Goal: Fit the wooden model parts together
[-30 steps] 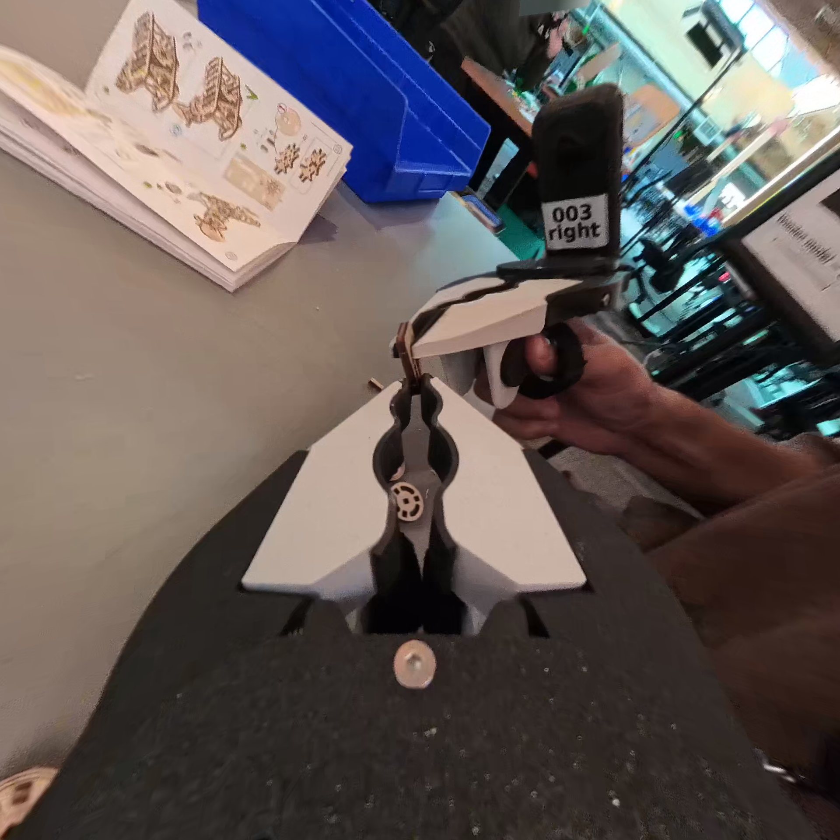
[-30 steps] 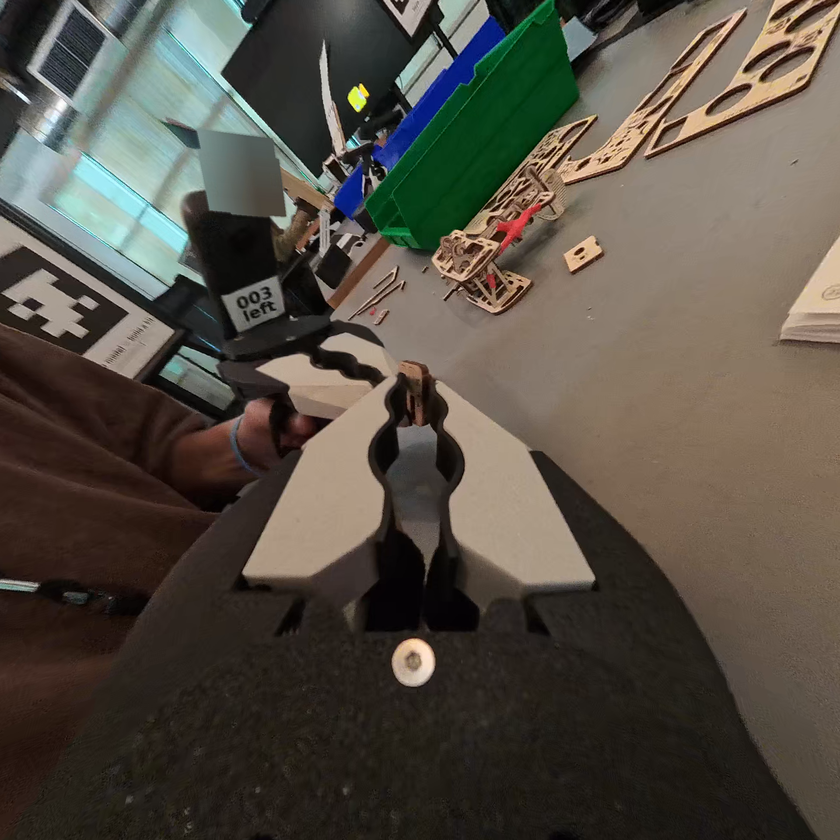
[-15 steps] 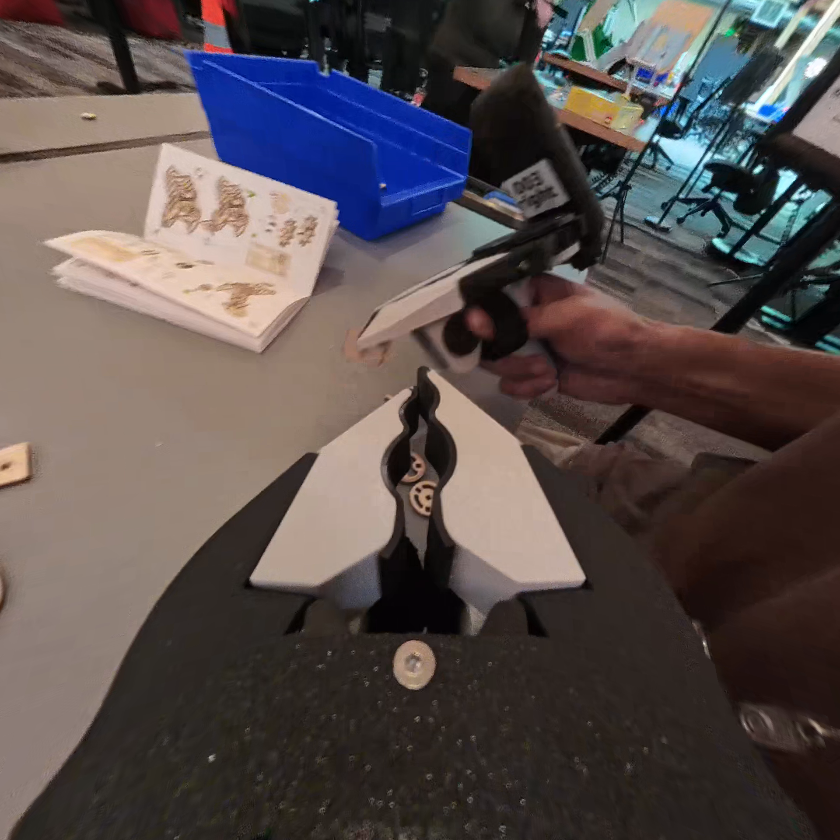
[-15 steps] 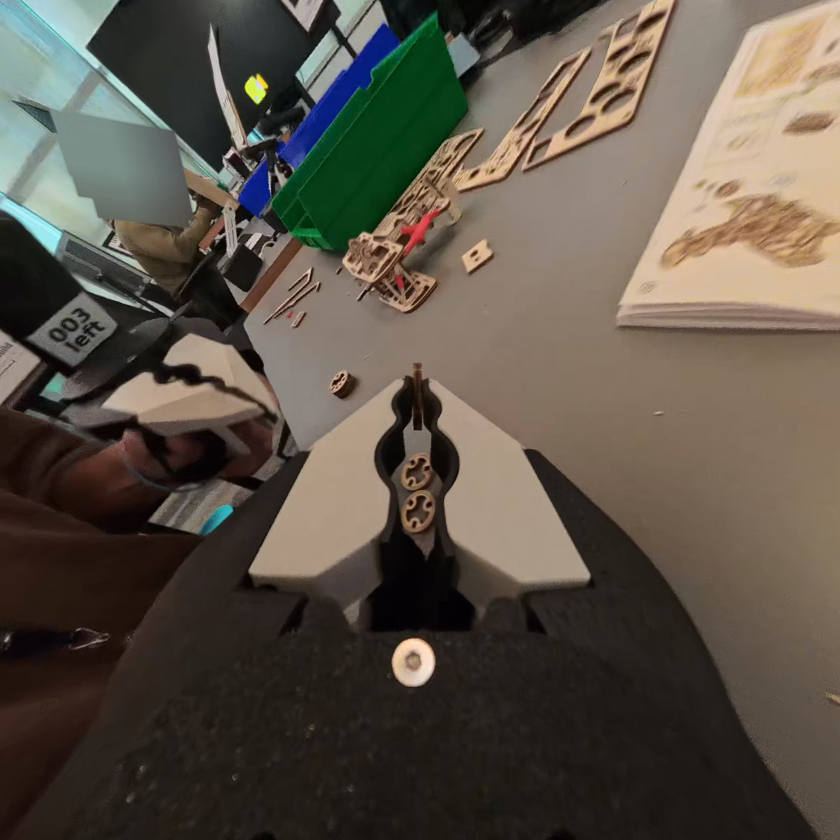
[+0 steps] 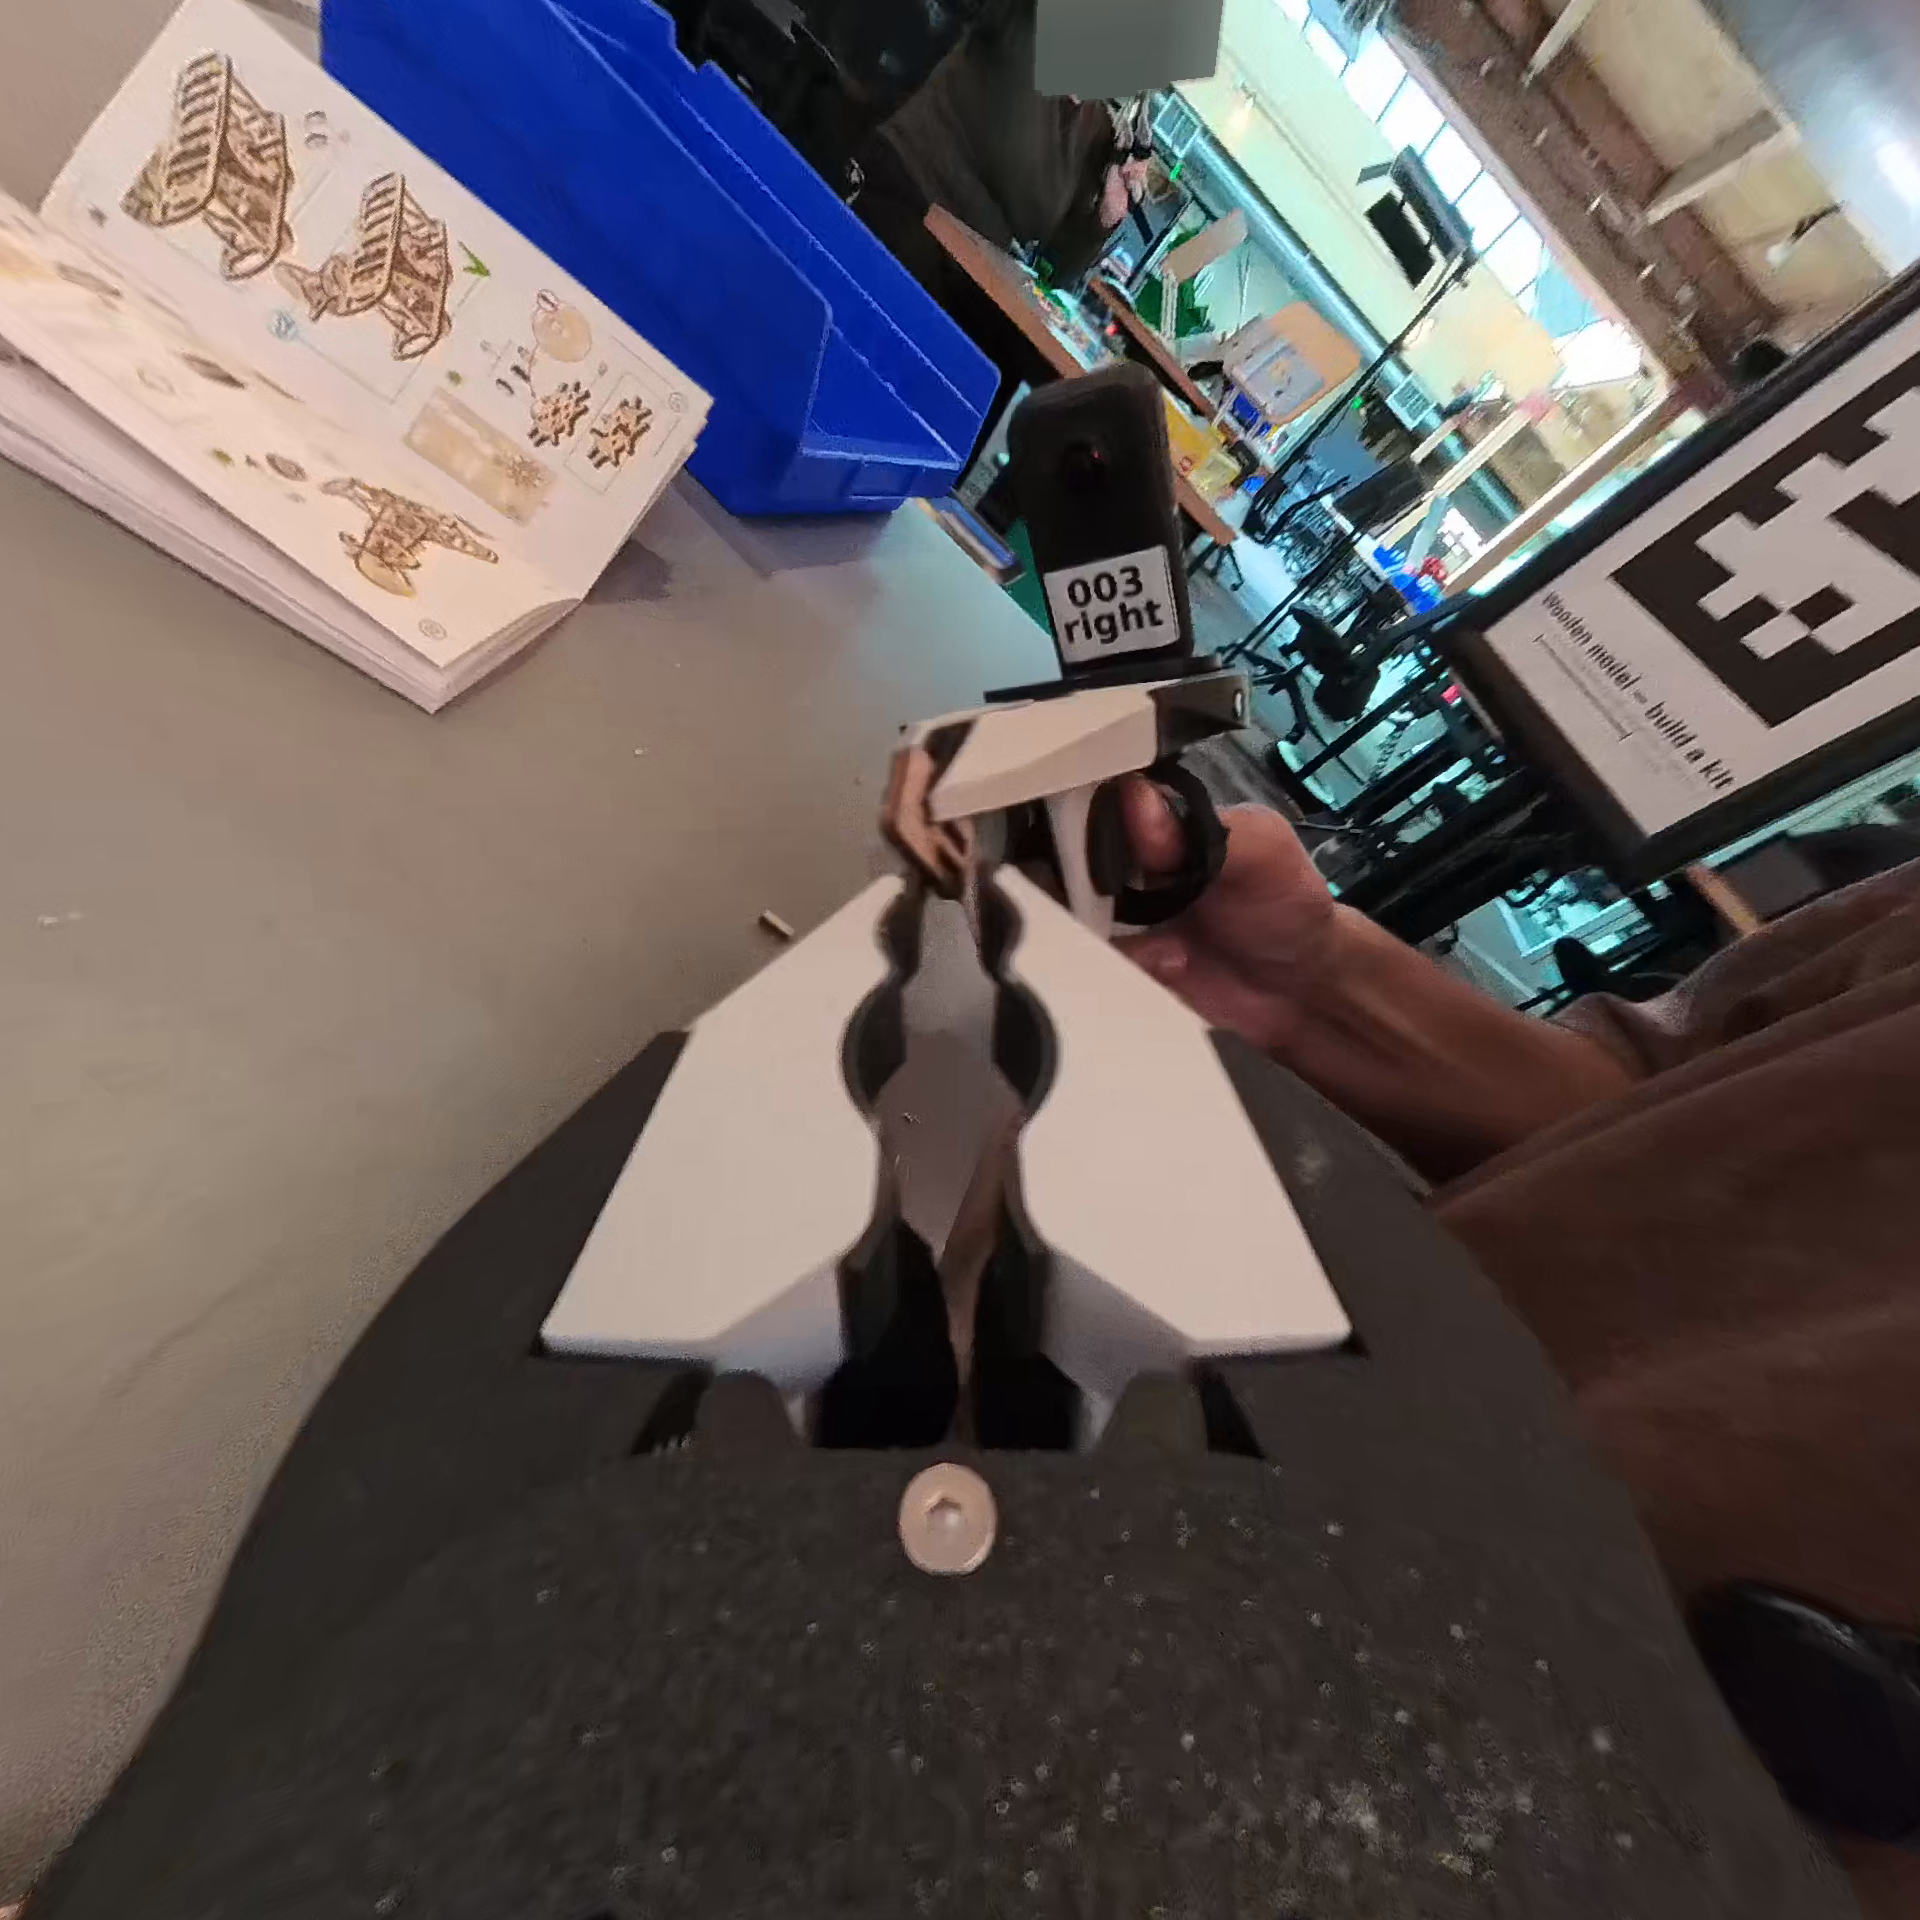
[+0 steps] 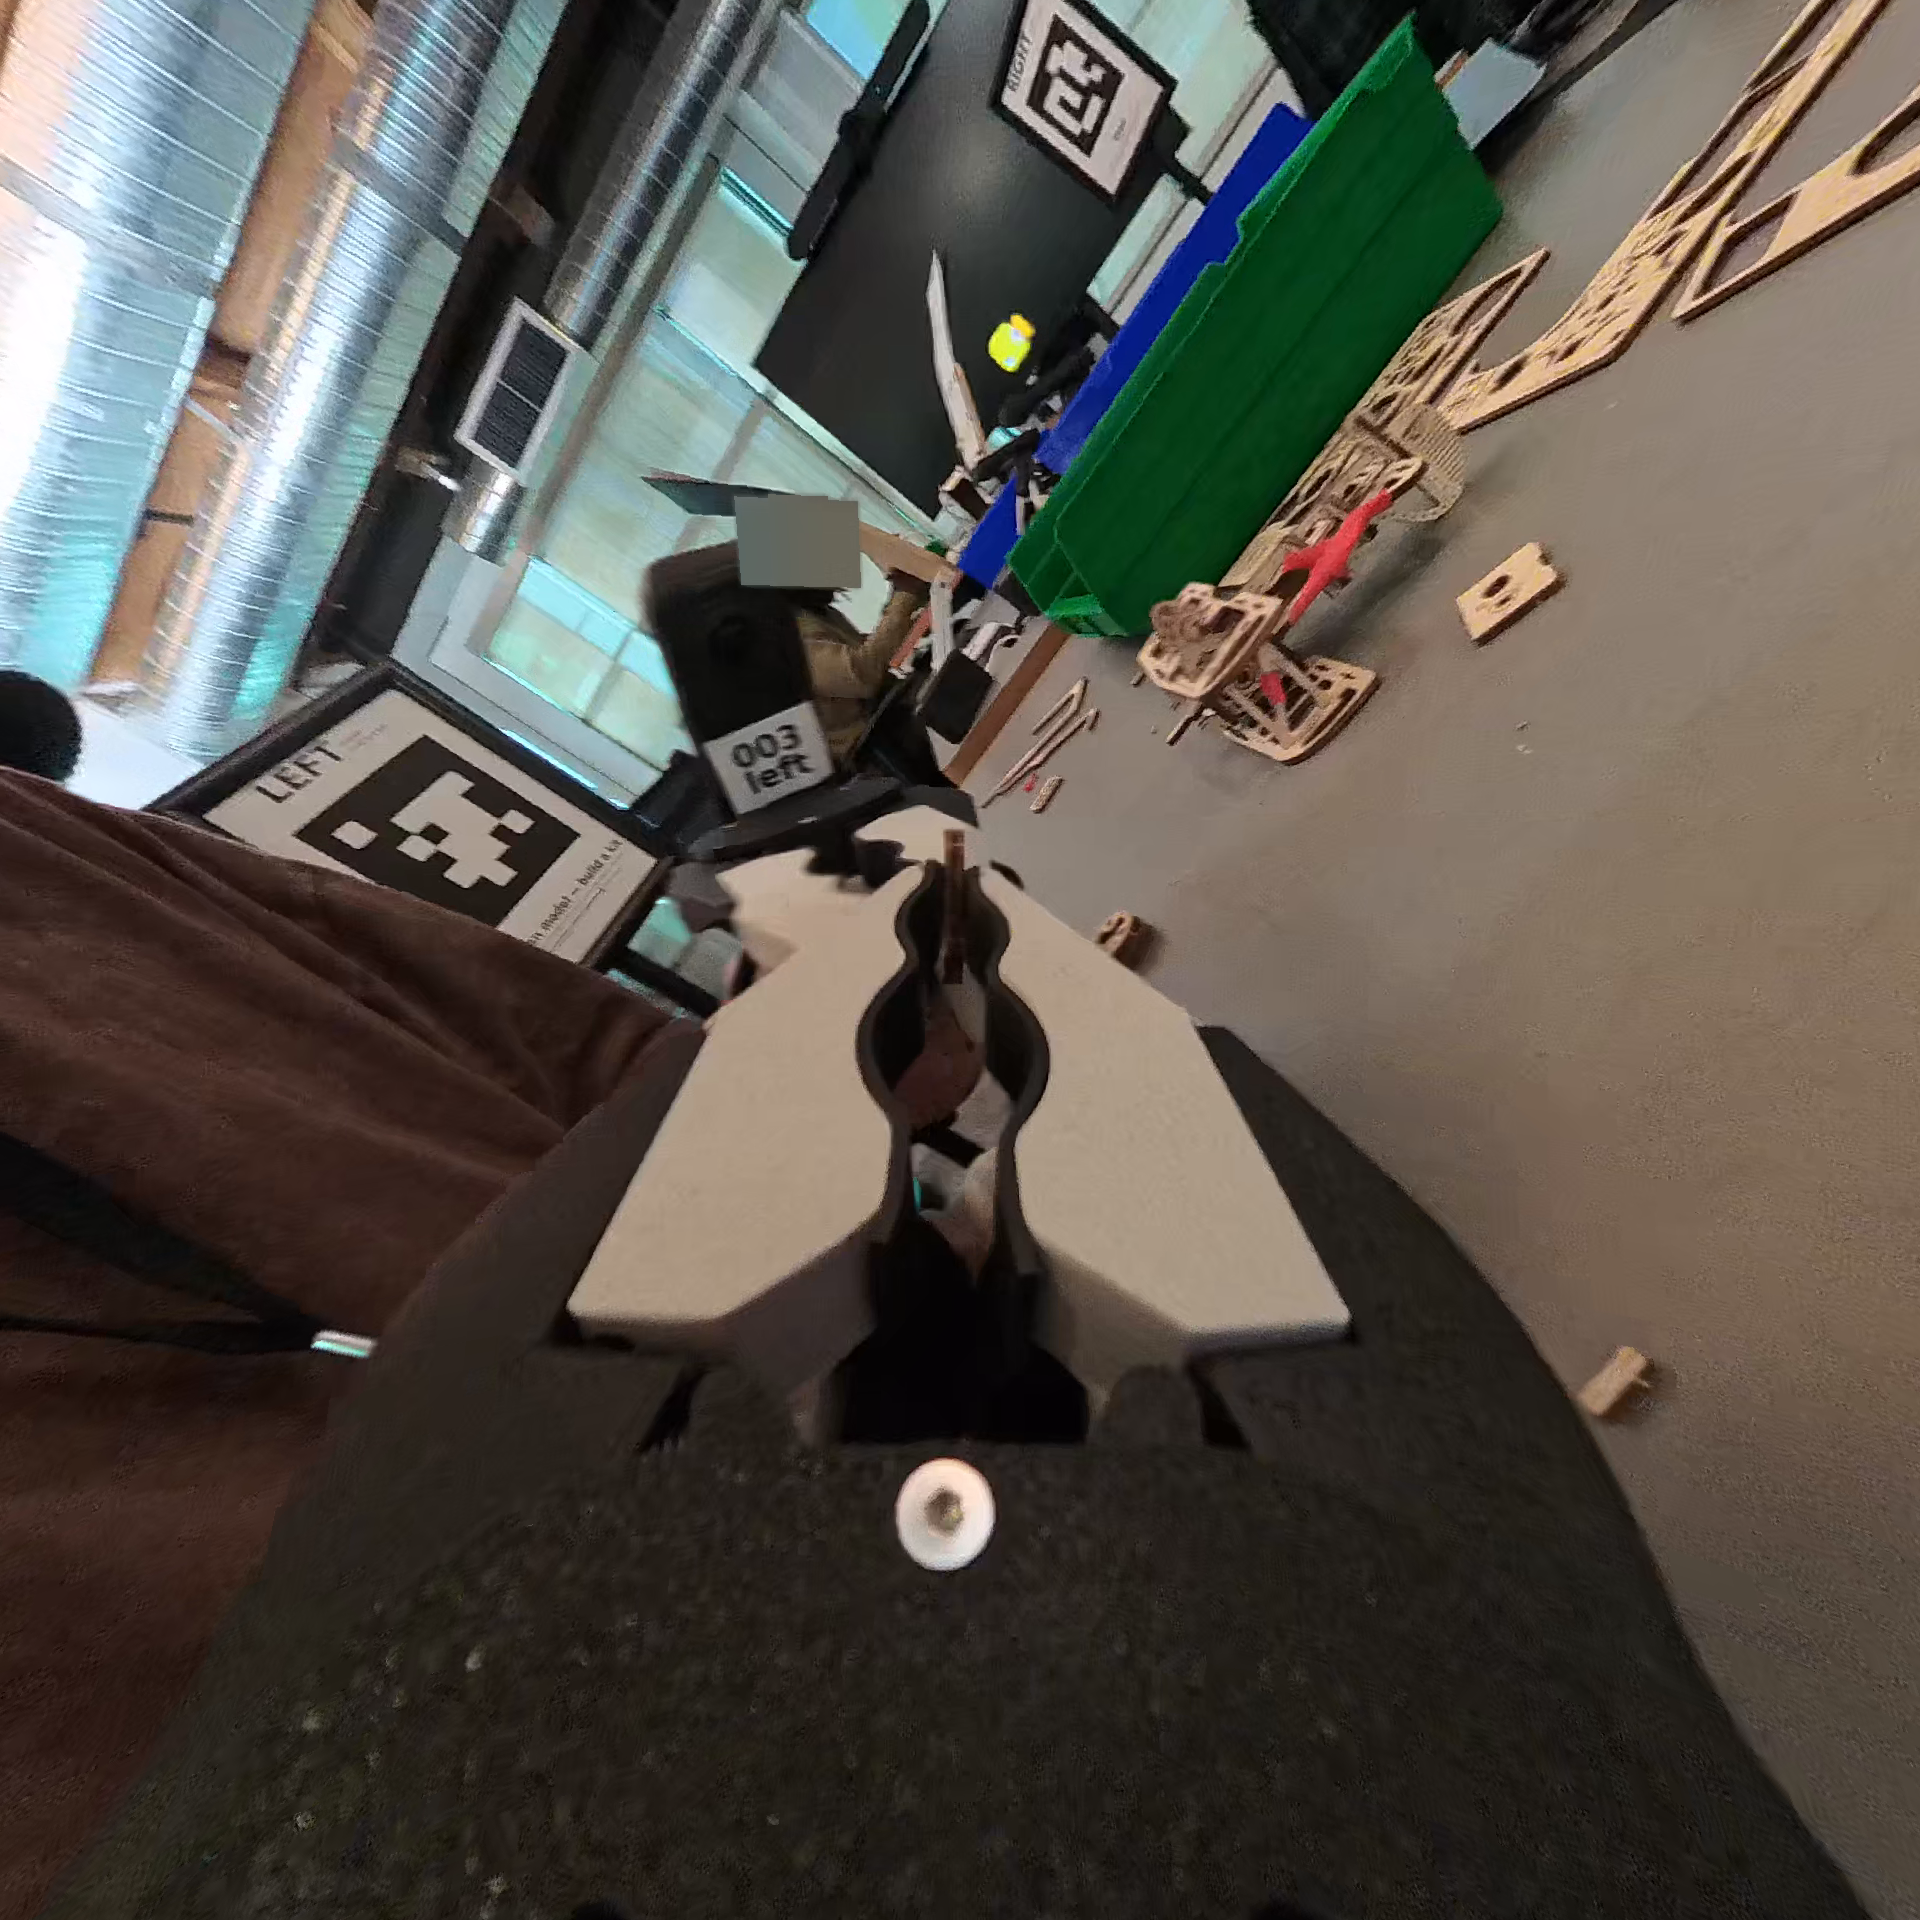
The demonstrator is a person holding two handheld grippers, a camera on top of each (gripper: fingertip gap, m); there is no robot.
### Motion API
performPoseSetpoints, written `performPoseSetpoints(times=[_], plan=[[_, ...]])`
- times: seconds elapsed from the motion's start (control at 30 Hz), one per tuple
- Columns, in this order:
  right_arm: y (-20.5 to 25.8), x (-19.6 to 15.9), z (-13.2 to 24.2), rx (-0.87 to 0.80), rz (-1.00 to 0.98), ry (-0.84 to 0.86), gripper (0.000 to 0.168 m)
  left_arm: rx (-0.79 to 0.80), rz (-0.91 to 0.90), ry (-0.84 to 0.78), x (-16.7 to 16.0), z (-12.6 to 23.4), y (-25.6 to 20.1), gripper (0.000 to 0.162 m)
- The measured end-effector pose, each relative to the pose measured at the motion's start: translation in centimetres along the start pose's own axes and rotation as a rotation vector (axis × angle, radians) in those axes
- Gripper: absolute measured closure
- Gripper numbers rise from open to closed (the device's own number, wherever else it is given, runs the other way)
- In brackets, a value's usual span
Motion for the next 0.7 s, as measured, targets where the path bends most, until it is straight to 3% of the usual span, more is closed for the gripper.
performPoseSetpoints(times=[0.17,0.3,0.43,0.7], plan=[[0.3,-0.3,-0.2,-0.006,0.038,0.019,0.164,-0.056,0.073,-0.004,-0.3,0.1,0.4,0.16],[0.3,-0.6,-0.4,0.022,0.016,0.026,0.165,-0.078,0.101,-0.001,-0.4,0.1,0.4,0.15],[0.3,-1.0,-0.9,0.068,-0.042,0.012,0.163,-0.098,0.088,0.001,-0.4,0.5,0.2,0.158],[0.1,-1.0,-1.4,0.035,0.025,0.038,0.164,-0.084,0.089,0.034,-0.4,1.0,0.7,0.16]])
Point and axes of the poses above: each gripper's, where its closed fingertips meet, z back along the fingers, x out of its top, y = z × x across the jaws, the point moved 4 cm from there along z, back along the fingers, and after that the axes turned 1 degree about z, right-handed, at the moved point
